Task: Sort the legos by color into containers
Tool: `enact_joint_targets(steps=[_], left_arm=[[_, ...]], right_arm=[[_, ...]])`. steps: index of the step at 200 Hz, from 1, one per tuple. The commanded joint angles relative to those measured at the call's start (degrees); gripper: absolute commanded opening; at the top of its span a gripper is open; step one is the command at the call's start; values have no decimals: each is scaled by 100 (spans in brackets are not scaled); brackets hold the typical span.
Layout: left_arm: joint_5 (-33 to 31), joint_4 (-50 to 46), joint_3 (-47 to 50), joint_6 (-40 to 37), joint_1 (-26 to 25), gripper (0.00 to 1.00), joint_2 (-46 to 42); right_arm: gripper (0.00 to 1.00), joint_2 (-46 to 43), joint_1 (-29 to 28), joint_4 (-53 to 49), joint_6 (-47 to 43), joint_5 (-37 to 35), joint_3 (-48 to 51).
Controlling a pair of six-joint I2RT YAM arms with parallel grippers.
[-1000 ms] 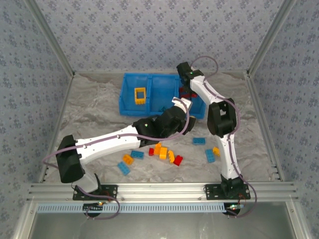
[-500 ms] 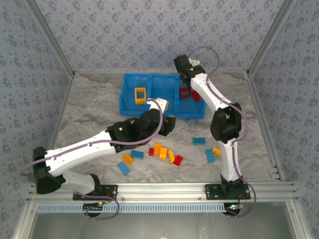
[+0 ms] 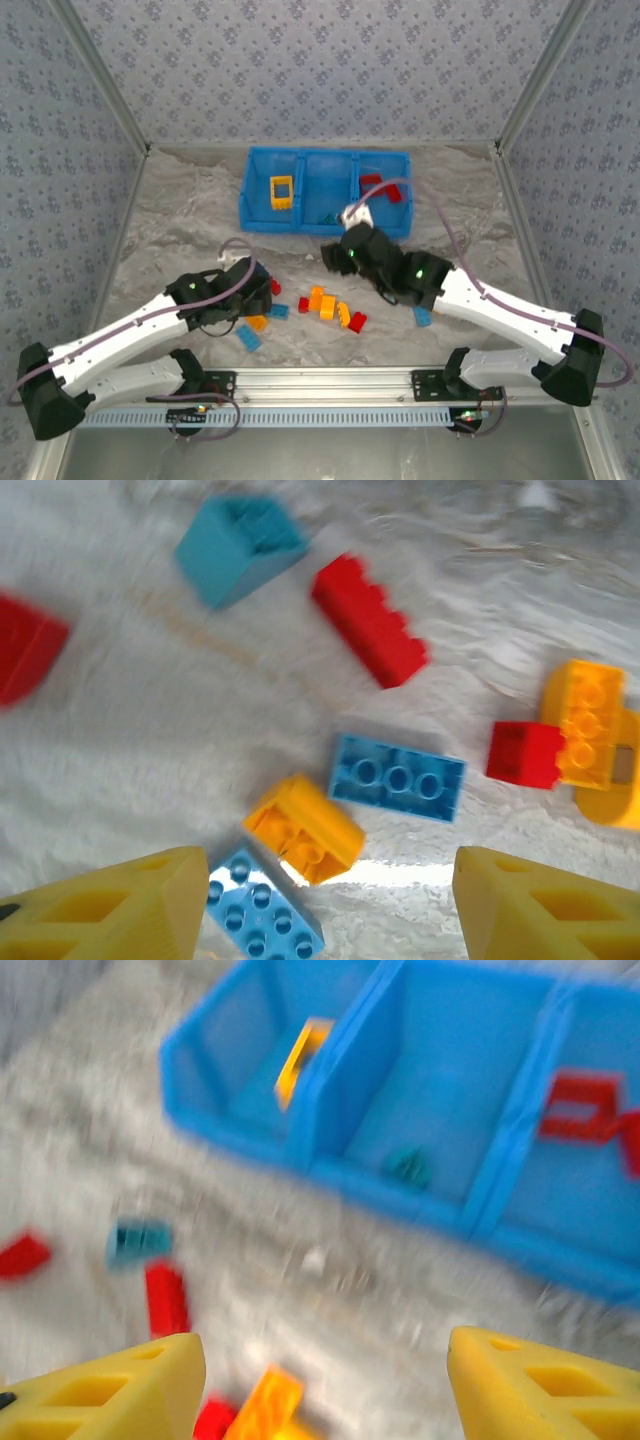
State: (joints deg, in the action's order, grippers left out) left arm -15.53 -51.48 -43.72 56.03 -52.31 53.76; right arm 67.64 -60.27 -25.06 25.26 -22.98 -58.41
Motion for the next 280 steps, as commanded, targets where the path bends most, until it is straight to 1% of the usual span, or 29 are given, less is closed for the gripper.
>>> enact_joint_targets(steps=[1,17,31,47,61,74,95,108,123,147,184,218,253,255,280], left_arm=[[647,-12,292,1407,340,64,-216],[877,152,460,2060,605,59,-191],[1161,510,715,2527,818,49,-207],[1412,961,949,2931,999,39,-200],[1492,1120,998,3196,1059,37,-122],[1491,1096,980,3354,1068,32,8],[1552,1229,1027,3429,1087,31,233],[1621,1620,1093,3445,1114,31,329],[1691,1690,1103,3465,1129,31,459],[1739,1657,1142,3476,1130,28,607],[1698,1476,1191,3520,1129,24,562],[1698,1341,1234,3575,1136,23,401],[1803,1294,1244,3594,1125,21,425],[1807,1185,1244,3602,1124,21,425],[1725,1088,1187,3621,1092,23,254]], right_arm=[[66,-128,-515,541,274,566,591],[66,-83,-853,609,357,639,762],[66,-28,-1072,548,458,567,781],[66,29,-1174,506,565,488,779],[65,69,-1237,519,612,431,762],[65,98,-1277,554,644,422,753],[65,157,-1310,631,656,452,752],[65,219,-1314,673,654,511,753],[65,288,-1323,680,672,549,752],[64,320,-1328,678,713,554,756],[64,320,-1325,665,731,512,736],[64,355,-1318,621,762,450,722],[64,408,-1309,639,822,444,725],[64,405,-1311,642,822,444,722],[64,420,-1305,660,832,439,726]])
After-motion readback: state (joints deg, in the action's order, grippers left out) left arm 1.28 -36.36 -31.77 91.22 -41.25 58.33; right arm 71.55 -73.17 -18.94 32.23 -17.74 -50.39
